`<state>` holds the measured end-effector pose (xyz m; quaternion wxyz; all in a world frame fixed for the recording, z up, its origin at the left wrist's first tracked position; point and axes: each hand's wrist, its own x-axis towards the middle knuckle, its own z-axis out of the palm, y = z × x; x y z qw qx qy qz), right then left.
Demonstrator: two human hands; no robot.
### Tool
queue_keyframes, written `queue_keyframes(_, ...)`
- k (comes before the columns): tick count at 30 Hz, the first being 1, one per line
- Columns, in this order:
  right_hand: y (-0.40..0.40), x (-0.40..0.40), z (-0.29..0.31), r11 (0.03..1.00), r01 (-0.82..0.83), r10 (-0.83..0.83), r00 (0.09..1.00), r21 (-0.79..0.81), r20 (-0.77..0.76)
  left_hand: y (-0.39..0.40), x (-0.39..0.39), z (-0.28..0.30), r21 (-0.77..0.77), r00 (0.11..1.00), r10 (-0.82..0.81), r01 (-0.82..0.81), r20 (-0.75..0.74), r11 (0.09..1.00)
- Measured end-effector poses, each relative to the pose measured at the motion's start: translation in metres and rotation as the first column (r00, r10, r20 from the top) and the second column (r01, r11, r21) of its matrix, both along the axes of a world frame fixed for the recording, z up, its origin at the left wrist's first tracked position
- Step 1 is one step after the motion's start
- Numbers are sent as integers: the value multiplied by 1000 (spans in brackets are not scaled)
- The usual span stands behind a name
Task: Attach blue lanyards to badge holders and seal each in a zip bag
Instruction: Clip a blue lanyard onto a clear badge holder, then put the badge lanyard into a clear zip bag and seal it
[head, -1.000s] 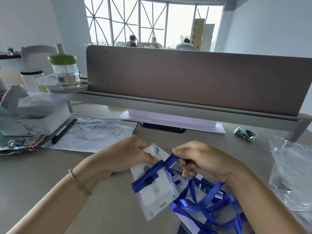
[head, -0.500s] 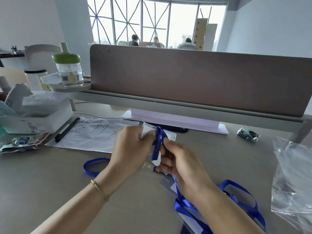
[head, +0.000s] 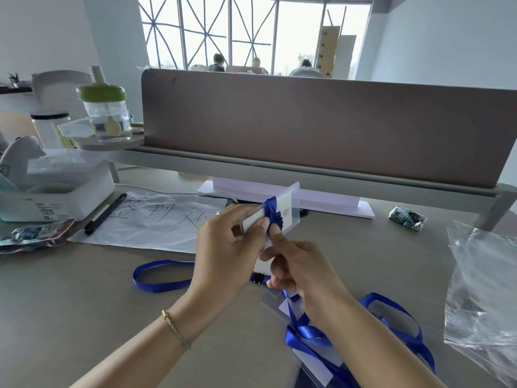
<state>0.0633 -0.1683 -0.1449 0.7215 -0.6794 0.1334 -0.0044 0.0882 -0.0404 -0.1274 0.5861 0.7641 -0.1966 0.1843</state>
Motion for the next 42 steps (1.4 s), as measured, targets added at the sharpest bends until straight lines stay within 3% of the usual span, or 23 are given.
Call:
queue_keyframes(3, -5, 5, -5, 1000, -23, 22, 999, -21, -46, 0, 1, 1, -79, 994, -64, 58, -85, 995)
queue_keyframes(6, -8, 9, -12, 1000, 21, -22, 998, 7, 52, 0, 5, 0, -120, 984, -95, 77, -153, 990)
queue_keyframes(12, -11, 6, -6, 987, 118, -93, 973, -107, 213, 4, 9, 3, -79, 955, -110, 91, -274, 993)
queue_keyframes(16, -19, -2, 6, 963, 150, -82, 954, -225, 287, 2, 12, 5, 44, 939, -137, 158, -316, 986)
queue_keyframes(21, -45, -40, 14, 947, 164, -76, 950, -278, 303, 0, 2, 1, 301, 973, -99, 160, -206, 940)
queue_keyframes(29, -126, -140, 12, 873, 360, -241, 905, -330, 351, -32, -55, -6, 488, 978, -208, 175, 13, 855)
queue_keyframes(39, -186, -246, -1, 818, 523, -441, 838, -241, 322, -147, -106, -24, 569, 917, -397, 306, 40, 763)
queue_keyframes(42, -192, -265, -7, 812, 539, -471, 831, -224, 295, -182, -112, -36, 630, 898, -441, 347, -8, 695)
